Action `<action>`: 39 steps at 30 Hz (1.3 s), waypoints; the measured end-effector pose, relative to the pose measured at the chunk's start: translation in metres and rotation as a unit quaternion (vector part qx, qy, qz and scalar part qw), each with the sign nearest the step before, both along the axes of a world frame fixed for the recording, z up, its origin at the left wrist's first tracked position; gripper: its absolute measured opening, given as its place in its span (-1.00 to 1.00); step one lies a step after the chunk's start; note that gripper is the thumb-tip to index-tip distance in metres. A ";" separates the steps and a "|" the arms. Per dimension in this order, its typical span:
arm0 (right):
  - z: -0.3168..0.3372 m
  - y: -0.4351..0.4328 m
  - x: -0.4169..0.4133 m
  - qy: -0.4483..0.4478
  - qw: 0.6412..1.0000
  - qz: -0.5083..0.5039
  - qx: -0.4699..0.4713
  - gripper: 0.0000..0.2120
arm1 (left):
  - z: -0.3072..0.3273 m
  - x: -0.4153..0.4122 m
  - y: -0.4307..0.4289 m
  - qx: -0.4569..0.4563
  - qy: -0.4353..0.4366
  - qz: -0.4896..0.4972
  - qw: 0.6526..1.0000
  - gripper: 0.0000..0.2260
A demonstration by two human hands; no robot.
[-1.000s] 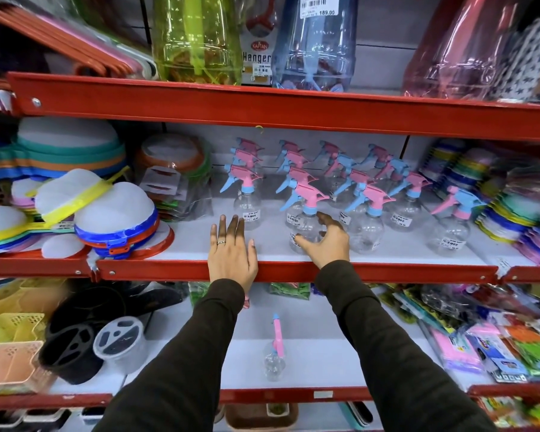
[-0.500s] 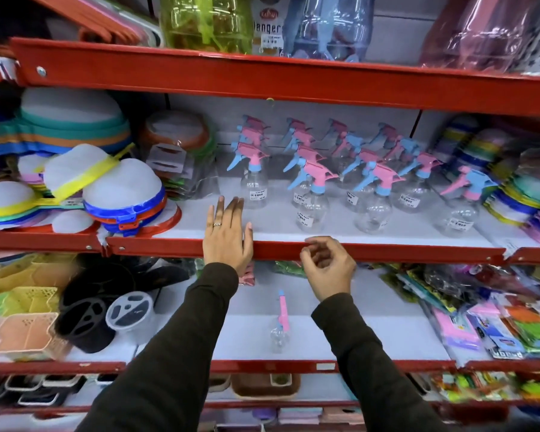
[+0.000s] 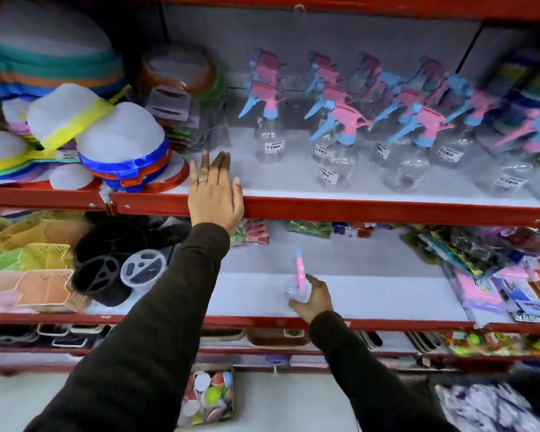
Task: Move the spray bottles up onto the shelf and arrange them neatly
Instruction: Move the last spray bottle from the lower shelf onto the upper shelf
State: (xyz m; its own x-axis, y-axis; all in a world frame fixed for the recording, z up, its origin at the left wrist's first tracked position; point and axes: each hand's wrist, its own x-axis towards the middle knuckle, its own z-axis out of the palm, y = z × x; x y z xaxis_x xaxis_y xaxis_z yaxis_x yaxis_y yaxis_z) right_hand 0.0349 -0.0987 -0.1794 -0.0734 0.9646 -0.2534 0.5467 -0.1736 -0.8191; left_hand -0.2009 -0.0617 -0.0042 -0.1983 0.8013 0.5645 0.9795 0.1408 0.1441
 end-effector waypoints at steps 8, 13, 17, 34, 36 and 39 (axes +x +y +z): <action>-0.029 0.008 -0.017 -0.022 0.999 -0.044 -0.022 -0.43 | -0.005 -0.002 0.005 0.009 0.014 0.013 1.000 -0.50; -0.017 -0.005 -0.017 -0.011 0.998 -0.049 0.030 -0.39 | -0.004 -0.001 0.003 0.007 0.013 0.013 1.000 -0.50; 0.016 -0.022 -0.020 0.018 0.993 -0.030 0.110 -0.37 | 0.000 -0.001 0.000 -0.012 0.010 0.014 1.000 -0.49; 0.184 0.005 -0.042 0.078 0.921 -0.021 0.382 -0.35 | 0.006 0.000 -0.006 -0.029 -0.003 -0.003 1.000 -0.44; 0.198 0.021 -0.048 0.073 0.919 -0.022 0.387 -0.36 | 0.007 0.000 -0.006 -0.032 0.000 -0.003 0.999 -0.45; 0.212 0.046 -0.059 0.063 0.929 -0.016 0.365 -0.30 | 0.007 -0.001 -0.007 -0.041 0.001 -0.001 0.999 -0.47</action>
